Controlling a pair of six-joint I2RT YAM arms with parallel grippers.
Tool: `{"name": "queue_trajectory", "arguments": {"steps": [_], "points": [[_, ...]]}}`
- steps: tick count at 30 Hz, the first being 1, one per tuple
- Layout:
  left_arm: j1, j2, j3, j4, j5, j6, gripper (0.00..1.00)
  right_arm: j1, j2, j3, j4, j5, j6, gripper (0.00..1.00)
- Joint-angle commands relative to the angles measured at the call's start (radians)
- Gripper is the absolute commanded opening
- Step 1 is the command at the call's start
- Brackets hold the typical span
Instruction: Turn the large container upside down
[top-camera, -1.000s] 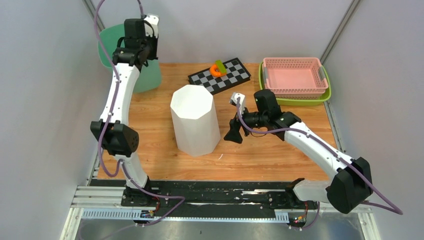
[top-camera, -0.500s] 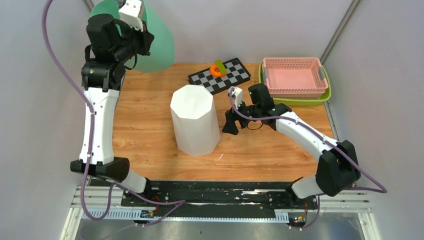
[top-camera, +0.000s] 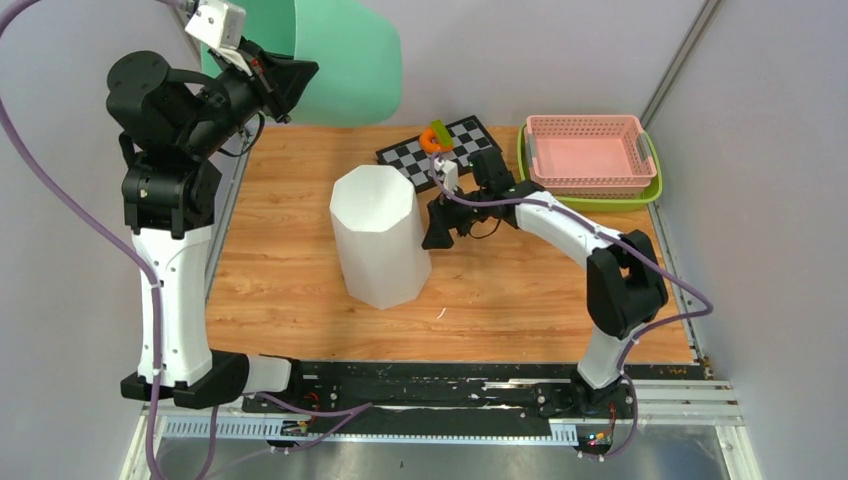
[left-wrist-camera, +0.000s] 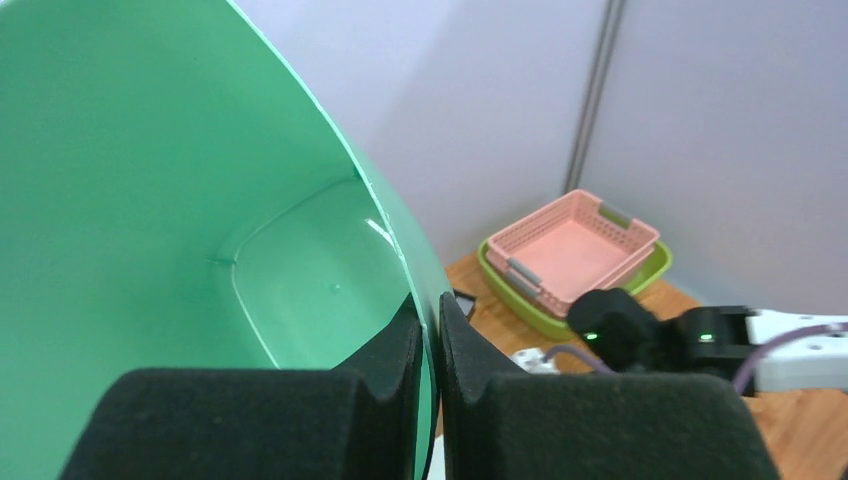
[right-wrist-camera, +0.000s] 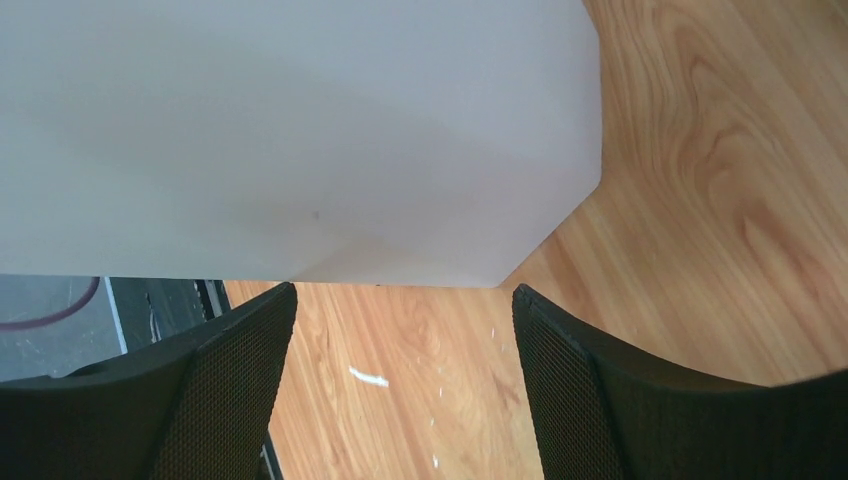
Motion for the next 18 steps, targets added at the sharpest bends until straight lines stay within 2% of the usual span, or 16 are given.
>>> {"name": "queue_trajectory", "arguments": {"steps": [1, 6, 10, 14, 18], "points": [[-0.007, -0.036, 0.045, 0.167, 0.112, -0.086, 0.00, 0.069, 0.105, 0.135, 0.001, -0.040, 0.047, 0.81], [-0.007, -0.038, 0.066, 0.192, 0.181, -0.149, 0.00, 0.151, 0.265, 0.343, 0.018, 0.044, 0.164, 0.81], [-0.007, -0.040, 0.066, 0.210, 0.219, -0.180, 0.00, 0.159, 0.341, 0.459, 0.002, 0.072, 0.252, 0.81], [-0.007, -0.031, 0.068, 0.233, 0.255, -0.213, 0.00, 0.109, 0.252, 0.384, -0.057, 0.120, 0.188, 0.83], [-0.008, -0.012, 0.058, 0.280, 0.304, -0.278, 0.00, -0.026, 0.090, 0.234, -0.127, 0.162, 0.134, 0.84]]}}
